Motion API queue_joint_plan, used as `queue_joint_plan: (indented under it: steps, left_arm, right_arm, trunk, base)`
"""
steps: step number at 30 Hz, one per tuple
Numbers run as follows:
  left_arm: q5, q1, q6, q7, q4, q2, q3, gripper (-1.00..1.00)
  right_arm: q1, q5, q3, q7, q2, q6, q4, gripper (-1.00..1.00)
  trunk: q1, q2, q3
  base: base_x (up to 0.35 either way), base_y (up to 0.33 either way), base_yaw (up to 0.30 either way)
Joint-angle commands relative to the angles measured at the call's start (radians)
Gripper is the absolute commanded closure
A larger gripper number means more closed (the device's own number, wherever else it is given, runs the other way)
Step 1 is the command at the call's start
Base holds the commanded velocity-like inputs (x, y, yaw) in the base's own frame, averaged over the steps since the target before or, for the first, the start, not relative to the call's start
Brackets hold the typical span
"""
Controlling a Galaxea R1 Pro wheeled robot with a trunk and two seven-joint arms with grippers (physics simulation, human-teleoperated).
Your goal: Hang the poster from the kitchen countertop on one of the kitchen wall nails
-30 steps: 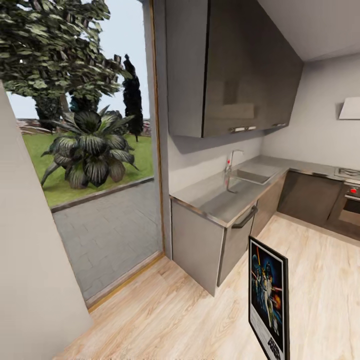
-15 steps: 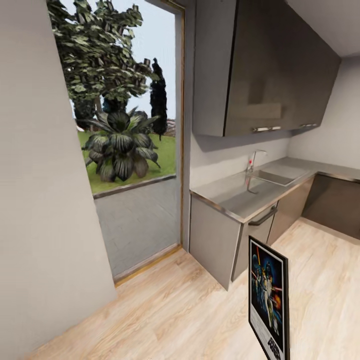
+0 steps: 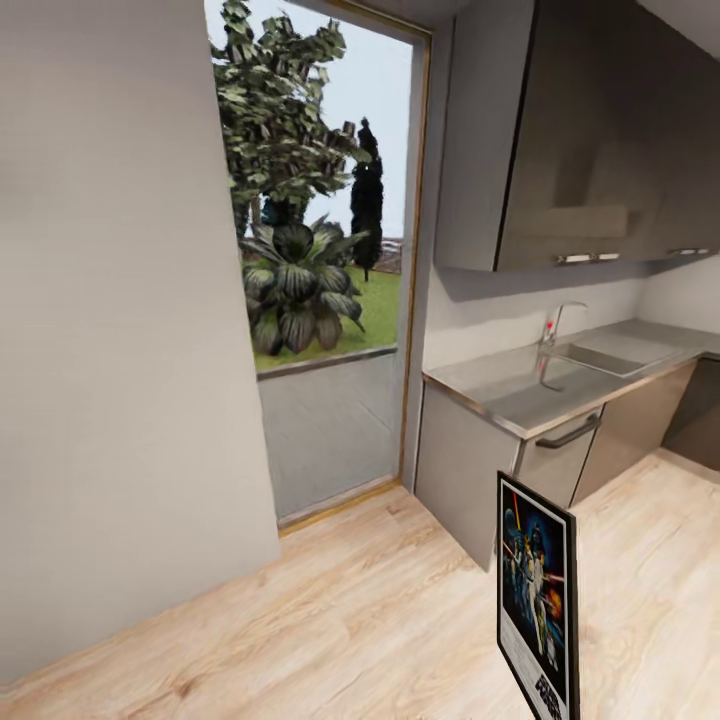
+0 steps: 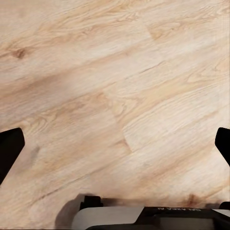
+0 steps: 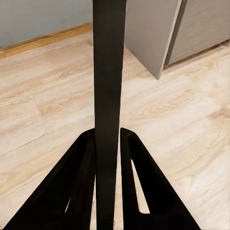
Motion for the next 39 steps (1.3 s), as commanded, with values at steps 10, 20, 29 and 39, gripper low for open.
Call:
queue_joint_plan:
  steps: [10,20,29,39]
  left_arm:
    - [0.0,0.001,0.001,-0.006,-0.001,0.0,0.003,-1.0]
    - [0.0,0.001,0.001,-0.006,-0.001,0.0,0.005,-1.0]
    - [0.0,0.0,0.001,-0.006,-0.001,0.0,0.005,-1.0]
    - [0.0,0.0,0.001,-0.006,-0.001,0.0,0.005,-1.0]
  right_arm:
    - [0.001,-0.012,-0.002,0.01,0.0,0.001,-0.001,1.0]
    - [0.001,-0.012,-0.002,0.009,0.001,0.001,-0.001,1.0]
    - [0.001,-0.012,-0.002,0.009,0.0,0.001,-0.001,1.0]
    - [0.001,-0.012,-0.001,0.009,0.001,0.001,-0.001,1.0]
  trunk:
    - [0.0,0.0,0.0]
    - [0.0,0.0,0.0]
    - [0.0,0.0,0.0]
    - [0.0,0.0,0.0]
  base:
    - [-0.088,0.0,0.289]
    - [-0.058,0.0,0.29]
    - [-0.304,0.0,0.29]
    - [-0.13,0.0,0.29]
